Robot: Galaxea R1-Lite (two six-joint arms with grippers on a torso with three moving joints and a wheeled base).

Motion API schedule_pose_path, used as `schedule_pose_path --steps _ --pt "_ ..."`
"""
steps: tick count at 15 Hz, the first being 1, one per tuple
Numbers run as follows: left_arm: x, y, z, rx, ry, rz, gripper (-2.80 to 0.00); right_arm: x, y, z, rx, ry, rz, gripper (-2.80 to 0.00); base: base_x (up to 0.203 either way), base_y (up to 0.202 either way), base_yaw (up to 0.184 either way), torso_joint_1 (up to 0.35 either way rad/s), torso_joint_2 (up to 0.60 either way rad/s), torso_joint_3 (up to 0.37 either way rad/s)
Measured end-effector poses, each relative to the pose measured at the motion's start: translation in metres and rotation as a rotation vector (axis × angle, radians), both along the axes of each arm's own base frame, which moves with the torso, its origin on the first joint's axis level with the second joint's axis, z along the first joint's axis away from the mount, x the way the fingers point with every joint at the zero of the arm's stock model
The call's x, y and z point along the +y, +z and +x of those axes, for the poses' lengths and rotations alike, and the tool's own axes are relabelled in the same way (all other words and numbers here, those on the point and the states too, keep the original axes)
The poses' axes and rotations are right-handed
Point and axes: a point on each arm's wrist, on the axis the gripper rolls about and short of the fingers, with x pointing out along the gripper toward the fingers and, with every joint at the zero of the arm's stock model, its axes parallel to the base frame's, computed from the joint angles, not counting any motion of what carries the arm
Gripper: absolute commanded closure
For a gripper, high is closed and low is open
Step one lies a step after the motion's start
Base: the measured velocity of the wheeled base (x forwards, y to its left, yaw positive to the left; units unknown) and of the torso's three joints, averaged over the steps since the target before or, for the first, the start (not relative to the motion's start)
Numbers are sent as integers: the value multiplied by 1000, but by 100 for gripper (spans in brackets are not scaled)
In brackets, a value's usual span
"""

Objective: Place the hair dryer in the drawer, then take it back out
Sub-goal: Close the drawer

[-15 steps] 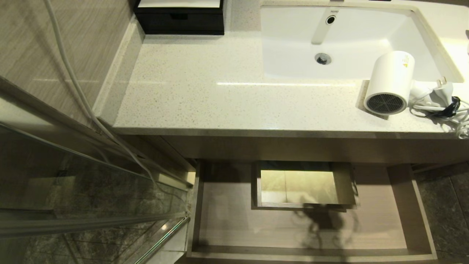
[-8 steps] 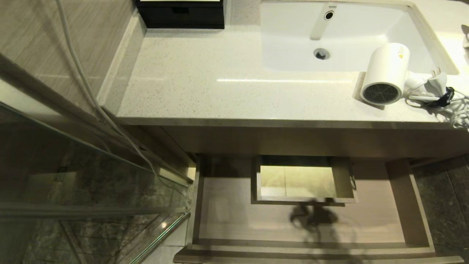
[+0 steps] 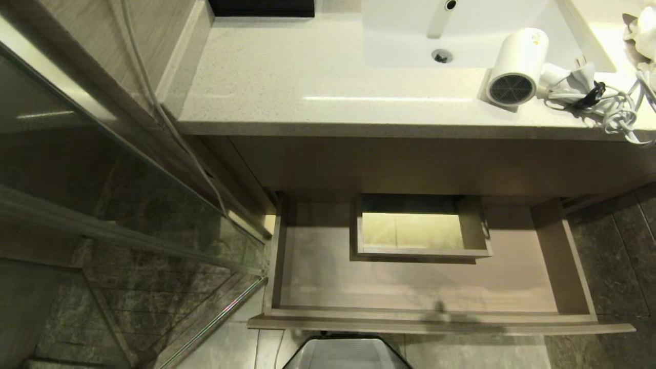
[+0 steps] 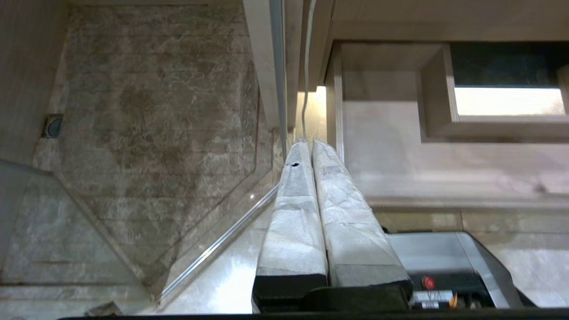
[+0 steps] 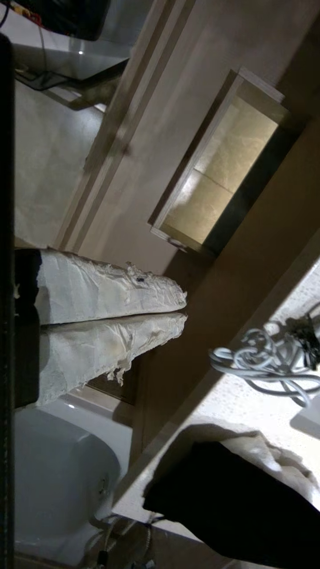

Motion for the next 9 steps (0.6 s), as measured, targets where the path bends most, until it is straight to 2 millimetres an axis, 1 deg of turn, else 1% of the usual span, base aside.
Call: schedule_pose_path --steps 4,8,9 --pt "0 0 0 0 0 0 0 5 -11 -9 -14 -3 38 0 0 0 0 -245 -44 -291" --pt "0 0 0 0 0 0 0 9 -17 -16 -35 -35 47 0 0 0 0 -219 -104 -315" --pt "0 0 0 -1 0 0 0 9 -16 -16 -51 -39 42 0 0 0 0 -253 59 -105"
